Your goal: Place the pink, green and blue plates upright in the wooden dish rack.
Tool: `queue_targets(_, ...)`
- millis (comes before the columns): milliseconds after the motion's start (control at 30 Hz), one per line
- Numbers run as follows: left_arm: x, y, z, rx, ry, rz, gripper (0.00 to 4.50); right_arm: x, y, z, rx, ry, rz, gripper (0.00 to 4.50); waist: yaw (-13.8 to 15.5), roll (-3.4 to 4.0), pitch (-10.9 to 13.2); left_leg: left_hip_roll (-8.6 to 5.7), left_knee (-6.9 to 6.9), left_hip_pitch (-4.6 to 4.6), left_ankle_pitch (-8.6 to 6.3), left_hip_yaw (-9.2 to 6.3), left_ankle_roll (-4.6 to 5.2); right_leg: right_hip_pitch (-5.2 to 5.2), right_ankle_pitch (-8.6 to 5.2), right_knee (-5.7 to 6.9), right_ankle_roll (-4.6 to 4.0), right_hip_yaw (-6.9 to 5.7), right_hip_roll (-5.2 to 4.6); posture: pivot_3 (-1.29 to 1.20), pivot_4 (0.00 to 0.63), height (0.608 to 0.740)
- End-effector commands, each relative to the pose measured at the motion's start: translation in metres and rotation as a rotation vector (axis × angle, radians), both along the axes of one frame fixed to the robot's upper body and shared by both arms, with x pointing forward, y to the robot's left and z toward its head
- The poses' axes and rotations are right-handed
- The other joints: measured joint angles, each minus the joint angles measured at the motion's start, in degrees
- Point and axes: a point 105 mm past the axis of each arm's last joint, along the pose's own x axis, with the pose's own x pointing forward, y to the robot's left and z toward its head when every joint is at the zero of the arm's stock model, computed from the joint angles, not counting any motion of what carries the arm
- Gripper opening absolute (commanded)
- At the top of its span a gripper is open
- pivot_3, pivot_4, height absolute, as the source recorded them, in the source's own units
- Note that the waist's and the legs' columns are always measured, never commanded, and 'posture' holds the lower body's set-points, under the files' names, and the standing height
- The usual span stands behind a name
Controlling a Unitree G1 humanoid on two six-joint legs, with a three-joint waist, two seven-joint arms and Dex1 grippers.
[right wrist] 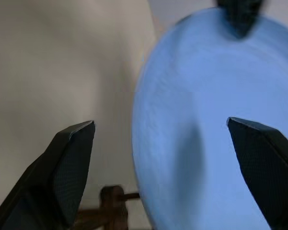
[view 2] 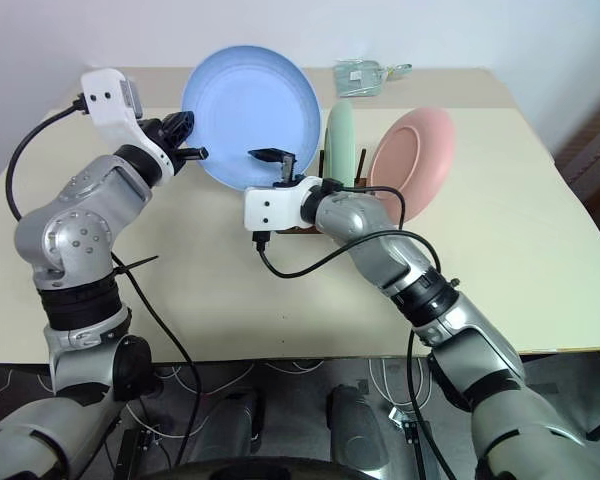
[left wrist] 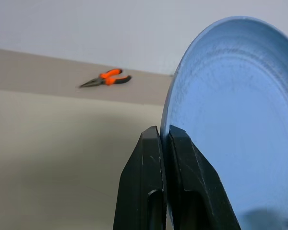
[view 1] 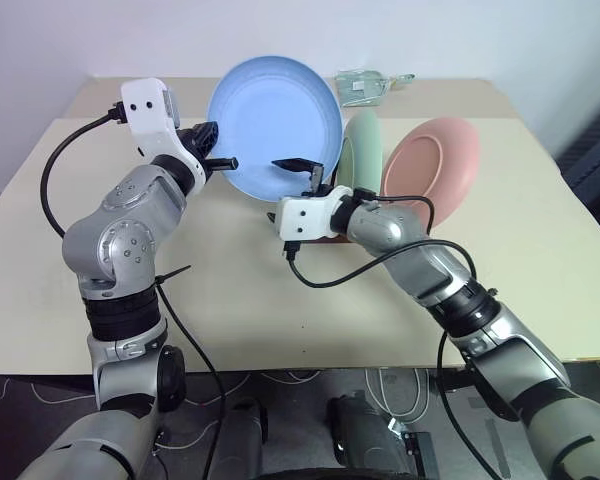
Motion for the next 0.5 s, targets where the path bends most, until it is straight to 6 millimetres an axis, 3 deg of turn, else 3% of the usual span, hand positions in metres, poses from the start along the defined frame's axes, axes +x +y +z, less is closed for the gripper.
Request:
queue_targets(33, -0.008, 0.007, 0.019, -0.015, -0.067, 0.015, 0.0, -0.001, 0.009, 0.015, 0.021, -0.073, 0.026, 2.79, 0.1, 0.0, 0.0, 0.0, 0.02, -0.01, 0.0, -0.01, 0.0, 0.01, 0.0, 0.0, 0.0, -0.01, 0.0, 0.0, 0.15, 0.74)
queue_targets(200, -0.007, 0.015, 0.014, -0.043, -0.046, 0.033, 0.0, -0.004, 0.014, 0.017, 0.018, -0.101, 0.048, 0.22, 0.0, 0.0, 0.0, -0.01, 0.02, -0.01, 0.0, -0.03, 0.0, 0.01, 0.0, 0.0, 0.0, -0.01, 0.0, 0.0, 0.15, 0.74)
queue_targets(233, -0.007, 0.014, 0.013, -0.051, -0.046, 0.022, 0.0, -0.005, 0.015, 0.016, 0.016, -0.105, 0.049, 0.05, 0.0, 0.0, 0.0, -0.01, 0.02, -0.01, 0.0, -0.03, 0.0, 0.01, 0.0, 0.0, 0.0, -0.01, 0.01, 0.0, 0.15, 0.74)
queue_targets(333, -0.007, 0.014, 0.013, -0.099, -0.052, 0.01, 0.93, -0.005, 0.015, 0.015, 0.011, -0.117, 0.048, 0.0, 0.1, -0.01, 0.0, -0.01, 0.02, -0.01, 0.0, -0.03, -0.01, 0.01, 0.0, 0.0, 0.0, -0.01, 0.0, 0.0, 0.15, 0.74)
queue_targets(400, -0.007, 0.017, 0.02, -0.151, -0.086, 0.016, 1.88, -0.006, 0.015, 0.015, 0.01, -0.124, 0.047, 0.0, 0.1, -0.01, 0.0, -0.01, 0.03, -0.01, 0.01, -0.03, -0.01, 0.03, 0.0, -0.01, 0.0, -0.01, 0.0, 0.0, 0.15, 0.74)
queue_targets(500, -0.007, 0.044, 0.043, -0.229, -0.196, 0.146, 3.4, -0.007, 0.015, 0.016, 0.018, -0.128, 0.051, 0.0, 0.1, -0.01, 0.0, -0.01, 0.03, -0.01, 0.01, -0.04, -0.02, 0.01, 0.01, 0.0, -0.01, -0.01, 0.0, 0.0, 0.15, 0.74)
